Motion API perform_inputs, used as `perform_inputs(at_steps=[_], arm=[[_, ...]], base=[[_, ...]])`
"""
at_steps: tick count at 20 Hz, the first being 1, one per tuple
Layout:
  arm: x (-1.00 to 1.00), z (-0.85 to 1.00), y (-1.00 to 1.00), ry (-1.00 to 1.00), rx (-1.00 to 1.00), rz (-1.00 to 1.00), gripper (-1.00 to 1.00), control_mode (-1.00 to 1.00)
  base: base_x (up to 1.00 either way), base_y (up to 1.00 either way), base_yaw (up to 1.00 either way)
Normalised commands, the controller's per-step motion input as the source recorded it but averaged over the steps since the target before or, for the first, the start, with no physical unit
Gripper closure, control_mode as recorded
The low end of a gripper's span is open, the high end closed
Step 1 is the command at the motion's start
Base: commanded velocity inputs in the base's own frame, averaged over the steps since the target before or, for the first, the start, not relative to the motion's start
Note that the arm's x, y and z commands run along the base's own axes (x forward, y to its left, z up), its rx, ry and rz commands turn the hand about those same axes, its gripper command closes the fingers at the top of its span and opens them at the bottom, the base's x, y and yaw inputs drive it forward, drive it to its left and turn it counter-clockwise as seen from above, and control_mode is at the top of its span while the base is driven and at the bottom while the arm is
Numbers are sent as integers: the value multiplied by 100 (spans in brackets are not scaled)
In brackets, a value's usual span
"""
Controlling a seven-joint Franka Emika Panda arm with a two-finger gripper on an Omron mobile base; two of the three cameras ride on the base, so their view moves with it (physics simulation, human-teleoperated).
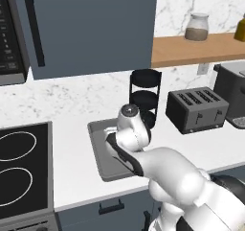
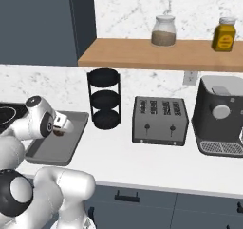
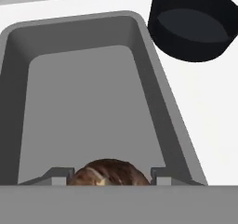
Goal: Place one mushroom and one fish in each tupperware on the nearby counter, to pack two identical lunches.
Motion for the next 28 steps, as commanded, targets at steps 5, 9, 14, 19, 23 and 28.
perform_inputs(at_steps=[5,9,14,19,23,28], arm=[[57,-28,23,8,0,0,100,-100],[46,-32,23,2,0,0,100,-100],[13,-33,8,-2,-3,0,100,-100],[12,-14,0,-6,-2,0,-100,-100],[24,7,0,-9,0,0,-100,-100],[6,40,0,-3,0,-5,-100,-100]], base=[[0,0,0],[0,0,0],[0,0,0],[0,0,0],[0,0,0],[0,0,0]])
